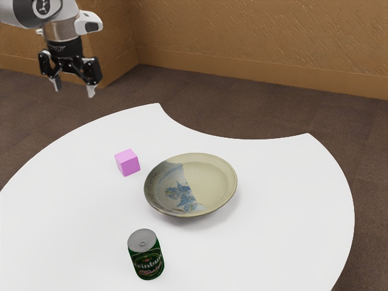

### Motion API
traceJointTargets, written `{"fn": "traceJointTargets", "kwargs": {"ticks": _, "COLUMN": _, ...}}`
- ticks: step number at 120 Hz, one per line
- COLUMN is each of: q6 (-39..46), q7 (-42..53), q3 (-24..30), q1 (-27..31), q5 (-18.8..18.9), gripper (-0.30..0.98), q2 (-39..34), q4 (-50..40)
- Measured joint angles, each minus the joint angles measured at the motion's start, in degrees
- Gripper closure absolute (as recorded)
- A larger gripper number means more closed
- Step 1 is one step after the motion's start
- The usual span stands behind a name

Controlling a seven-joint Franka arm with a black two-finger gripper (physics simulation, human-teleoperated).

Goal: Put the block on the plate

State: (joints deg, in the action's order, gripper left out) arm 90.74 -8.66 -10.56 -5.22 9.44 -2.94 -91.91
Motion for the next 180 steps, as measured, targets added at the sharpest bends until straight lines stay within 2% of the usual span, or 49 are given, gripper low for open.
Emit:
{"fn": "traceJointTargets", "kwargs": {"ticks": 26, "q6": 1.2, "q7": -2.0, "q3": 0.0, "q1": -2.2, "q5": 0.0, "gripper": 0.00, "q2": 1.6, "q4": -0.6}}
{"fn": "traceJointTargets", "kwargs": {"ticks": 56, "q6": 10.9, "q7": -5.6, "q3": -0.8, "q1": -2.2, "q5": -0.7, "gripper": 0.00, "q2": 7.1, "q4": -9.8}}
{"fn": "traceJointTargets", "kwargs": {"ticks": 78, "q6": 18.4, "q7": -11.8, "q3": -3.3, "q1": -0.3, "q5": -3.1, "gripper": 0.00, "q2": 12.4, "q4": -12.6}}
{"fn": "traceJointTargets", "kwargs": {"ticks": 88, "q6": 21.5, "q7": -14.7, "q3": -3.8, "q1": 0.1, "q5": -5.5, "gripper": 0.00, "q2": 15.3, "q4": -12.7}}
{"fn": "traceJointTargets", "kwargs": {"ticks": 108, "q6": 26.4, "q7": -19.4, "q3": -5.5, "q1": 0.6, "q5": -9.5, "gripper": 0.00, "q2": 21.4, "q4": -10.4}}
{"fn": "traceJointTargets", "kwargs": {"ticks": 145, "q6": 30.6, "q7": -25.2, "q3": -6.1, "q1": 2.0, "q5": -11.0, "gripper": 0.00, "q2": 33.1, "q4": 1.2}}
{"fn": "traceJointTargets", "kwargs": {"ticks": 180, "q6": 32.8, "q7": -29.3, "q3": -6.2, "q1": 3.3, "q5": -14.0, "gripper": 0.00, "q2": 38.5, "q4": 4.7}}
